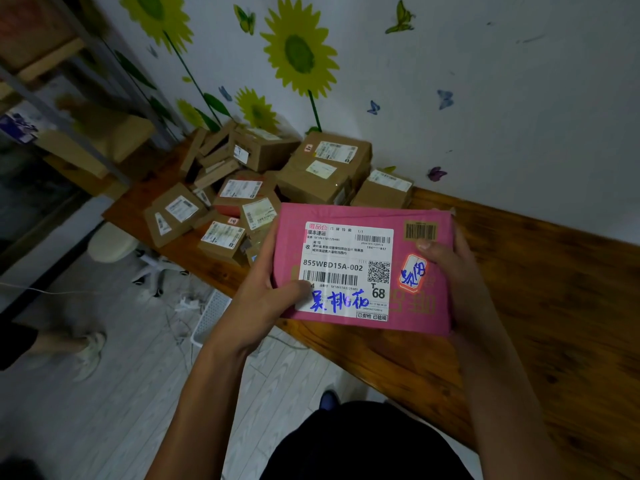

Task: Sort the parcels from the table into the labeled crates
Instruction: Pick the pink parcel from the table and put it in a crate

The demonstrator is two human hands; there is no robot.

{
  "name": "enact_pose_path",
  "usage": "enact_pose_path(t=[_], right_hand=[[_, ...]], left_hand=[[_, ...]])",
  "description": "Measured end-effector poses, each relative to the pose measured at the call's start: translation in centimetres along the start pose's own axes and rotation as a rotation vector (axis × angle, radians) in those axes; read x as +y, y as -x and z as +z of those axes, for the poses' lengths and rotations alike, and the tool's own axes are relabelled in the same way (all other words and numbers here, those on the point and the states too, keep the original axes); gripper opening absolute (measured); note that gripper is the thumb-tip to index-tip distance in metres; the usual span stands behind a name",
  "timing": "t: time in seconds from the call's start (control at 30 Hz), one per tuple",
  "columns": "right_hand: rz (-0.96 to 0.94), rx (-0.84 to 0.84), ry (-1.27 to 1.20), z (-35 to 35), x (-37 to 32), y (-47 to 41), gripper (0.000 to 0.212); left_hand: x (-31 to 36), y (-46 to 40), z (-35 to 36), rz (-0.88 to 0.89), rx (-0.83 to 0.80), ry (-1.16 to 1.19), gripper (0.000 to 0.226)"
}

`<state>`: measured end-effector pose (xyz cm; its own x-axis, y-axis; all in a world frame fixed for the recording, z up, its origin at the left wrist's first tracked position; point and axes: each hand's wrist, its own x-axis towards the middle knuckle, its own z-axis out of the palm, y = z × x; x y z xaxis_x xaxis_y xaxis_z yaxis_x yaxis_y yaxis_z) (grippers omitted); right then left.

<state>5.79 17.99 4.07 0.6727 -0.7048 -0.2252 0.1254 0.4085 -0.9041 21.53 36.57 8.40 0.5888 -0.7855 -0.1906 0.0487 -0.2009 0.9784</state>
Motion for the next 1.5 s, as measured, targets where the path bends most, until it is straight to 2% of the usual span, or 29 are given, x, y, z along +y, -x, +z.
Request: enact_pose_path(t=[0.13,0.2,0.33,0.43,0.73,0.87,0.97,1.07,1.2,1.3,1.37,1.5], right_hand=[[0.010,-0.001,-0.004,0.0,-0.1,0.2,0.070],[0.011,-0.003,0.002,0.0,0.0,0.2,0.062],[0.015,-0.027,0.008,0.2,0.2,0.3,0.064],[0.003,-0.080,0.010,0.2,0.3,0.5,0.047],[-0.060,-0.183,0.005,-0.6,0.8,0.4,0.060],[-0.067,-0.115,-0.038,-0.1,1.1,0.7,0.065],[-0.099,0.009,-0.055,0.7,1.4,0.5,0.051],[-0.102,0.089,-0.071,1.2,1.8,0.4,0.040],[-0.124,0.192,-0.072,1.6,2.2,1.1,0.033],[-0.131,0.344,-0.077,1.5,2.6,2.0,0.045],[-0.128,0.430,-0.070,1.2,2.8,2.9,0.043],[-0.090,0.722,-0.059,-0.7,3.2,5.7,0.018]], left_hand=[[-0.1,0.1,0.0,-0.005,-0.004,-0.019,0.104],[-0.1,0.1,0.2,-0.002,0.027,-0.013,0.097],[0.0,0.0,0.8,0.020,0.174,0.042,0.068],[0.1,-0.2,0.7,0.006,0.230,0.081,0.069],[0.0,-0.6,0.9,-0.003,0.292,0.106,0.062],[-0.5,-1.0,0.9,-0.010,0.324,0.124,0.046],[-0.9,-1.6,1.0,0.027,0.385,0.169,0.042],[-1.4,-2.4,0.7,0.055,0.445,0.197,0.028],[-2.2,-3.8,0.4,0.037,0.398,0.193,0.017],[-2.5,-5.0,0.6,0.031,0.288,0.165,0.011],[-2.9,-5.8,0.8,0.005,0.196,0.164,0.009],[-2.9,-7.7,2.9,-0.062,-0.134,0.173,0.041]])
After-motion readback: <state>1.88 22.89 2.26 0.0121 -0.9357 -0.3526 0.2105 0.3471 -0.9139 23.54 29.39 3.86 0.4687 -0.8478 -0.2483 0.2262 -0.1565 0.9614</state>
